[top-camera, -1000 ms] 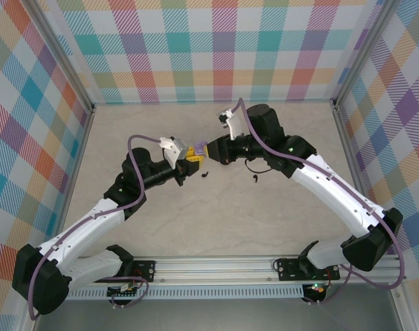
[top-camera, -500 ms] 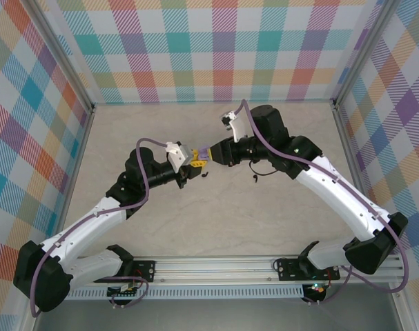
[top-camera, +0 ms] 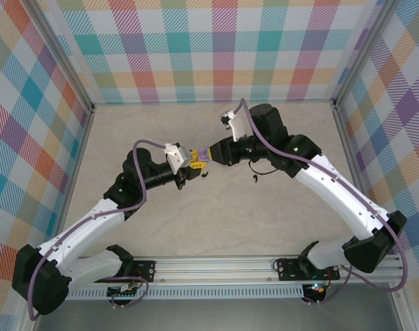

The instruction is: Insert wireless bluetooth earbuds into charging case

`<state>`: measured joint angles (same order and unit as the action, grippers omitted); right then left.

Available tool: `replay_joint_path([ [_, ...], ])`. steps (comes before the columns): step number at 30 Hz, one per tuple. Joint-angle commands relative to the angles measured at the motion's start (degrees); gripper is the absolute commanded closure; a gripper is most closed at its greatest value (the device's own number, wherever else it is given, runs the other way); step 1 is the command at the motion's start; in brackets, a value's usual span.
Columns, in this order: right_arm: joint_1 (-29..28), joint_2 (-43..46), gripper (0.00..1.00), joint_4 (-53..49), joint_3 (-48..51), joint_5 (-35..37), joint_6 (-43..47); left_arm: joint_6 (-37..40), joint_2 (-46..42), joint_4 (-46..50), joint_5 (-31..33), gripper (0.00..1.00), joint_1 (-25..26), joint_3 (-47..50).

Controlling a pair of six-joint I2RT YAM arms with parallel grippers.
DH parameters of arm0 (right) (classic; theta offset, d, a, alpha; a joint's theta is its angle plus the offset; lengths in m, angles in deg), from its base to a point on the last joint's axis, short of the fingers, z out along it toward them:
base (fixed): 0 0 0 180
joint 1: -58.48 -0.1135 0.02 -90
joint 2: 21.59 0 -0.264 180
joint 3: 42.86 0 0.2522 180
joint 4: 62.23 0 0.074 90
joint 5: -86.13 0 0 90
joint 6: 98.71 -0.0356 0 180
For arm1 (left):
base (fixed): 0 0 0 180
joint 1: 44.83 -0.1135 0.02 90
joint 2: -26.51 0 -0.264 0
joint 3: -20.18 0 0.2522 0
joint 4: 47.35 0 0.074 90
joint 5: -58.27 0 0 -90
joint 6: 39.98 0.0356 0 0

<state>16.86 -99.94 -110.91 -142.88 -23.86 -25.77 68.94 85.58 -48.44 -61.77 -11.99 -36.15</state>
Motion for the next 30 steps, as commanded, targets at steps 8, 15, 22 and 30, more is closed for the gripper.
replay_joint_path([
  [8, -0.1, -1.4, 0.76, -1.3, -2.4, -1.8, 1.1, 0.0, -1.4, 0.2, -0.7, 0.9, 0.7, -1.5],
  [15, -0.2, -1.9, 0.76, -2.1, -2.6, -2.3, 1.2, -0.4, -1.3, -0.2, -0.2, 0.9, 0.7, -1.5],
  [22, -0.2, -2.4, 0.76, -2.9, -3.0, -2.4, 1.6, -0.5, -1.2, -0.2, -0.2, 0.9, 0.7, -1.8],
  [30, -0.2, -2.8, 0.76, -4.4, -3.9, -1.8, 2.1, -0.3, -1.1, 0.0, 0.9, 0.9, 0.7, -1.8],
])
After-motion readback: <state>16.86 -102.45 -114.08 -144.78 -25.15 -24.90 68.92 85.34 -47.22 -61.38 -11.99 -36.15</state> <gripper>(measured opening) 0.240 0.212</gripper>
